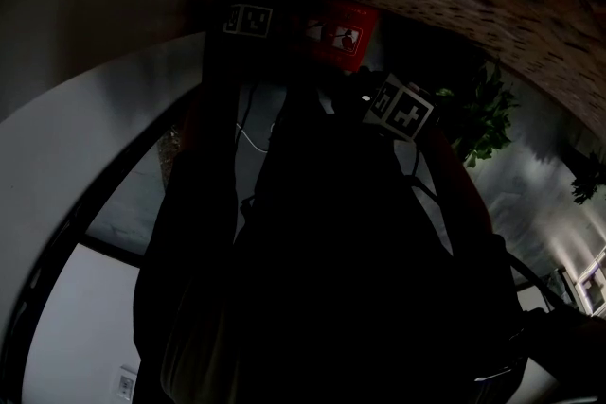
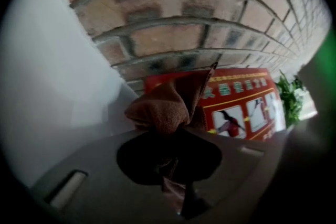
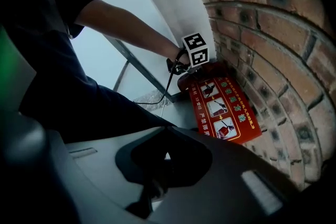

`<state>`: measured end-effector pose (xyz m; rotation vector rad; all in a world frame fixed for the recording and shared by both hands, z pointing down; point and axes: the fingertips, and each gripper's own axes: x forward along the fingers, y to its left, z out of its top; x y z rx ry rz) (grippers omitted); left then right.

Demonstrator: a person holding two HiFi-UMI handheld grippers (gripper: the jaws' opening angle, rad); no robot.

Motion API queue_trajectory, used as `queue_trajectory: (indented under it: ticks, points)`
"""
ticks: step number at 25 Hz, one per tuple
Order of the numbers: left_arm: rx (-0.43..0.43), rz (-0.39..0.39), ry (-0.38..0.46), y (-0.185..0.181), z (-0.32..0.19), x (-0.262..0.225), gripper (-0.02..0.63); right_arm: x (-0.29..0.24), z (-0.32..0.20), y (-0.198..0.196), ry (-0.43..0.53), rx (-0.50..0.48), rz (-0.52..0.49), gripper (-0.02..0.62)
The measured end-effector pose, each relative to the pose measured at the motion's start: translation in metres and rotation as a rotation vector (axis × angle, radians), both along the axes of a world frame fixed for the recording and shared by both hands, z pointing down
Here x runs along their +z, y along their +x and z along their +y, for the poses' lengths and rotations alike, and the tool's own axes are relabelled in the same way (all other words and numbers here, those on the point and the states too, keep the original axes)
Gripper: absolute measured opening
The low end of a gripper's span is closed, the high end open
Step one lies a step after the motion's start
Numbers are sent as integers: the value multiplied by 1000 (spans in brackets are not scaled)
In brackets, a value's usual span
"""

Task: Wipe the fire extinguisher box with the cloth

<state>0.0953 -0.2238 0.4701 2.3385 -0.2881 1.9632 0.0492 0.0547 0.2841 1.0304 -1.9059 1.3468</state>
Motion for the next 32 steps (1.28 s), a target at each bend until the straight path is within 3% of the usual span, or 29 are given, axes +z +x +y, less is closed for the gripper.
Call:
queue_trajectory:
  ticks: [5,14,32]
  points:
    - [98,7,-30,10,51,2,49,3,21,2,-6,57,-29,-2]
    - [131,-16,-62,35,108,4,49,8,65,4,-3,185,-55,-2]
    - [285,-31,-89,74,205,1,49,16,113,5,26,310,-113,-2]
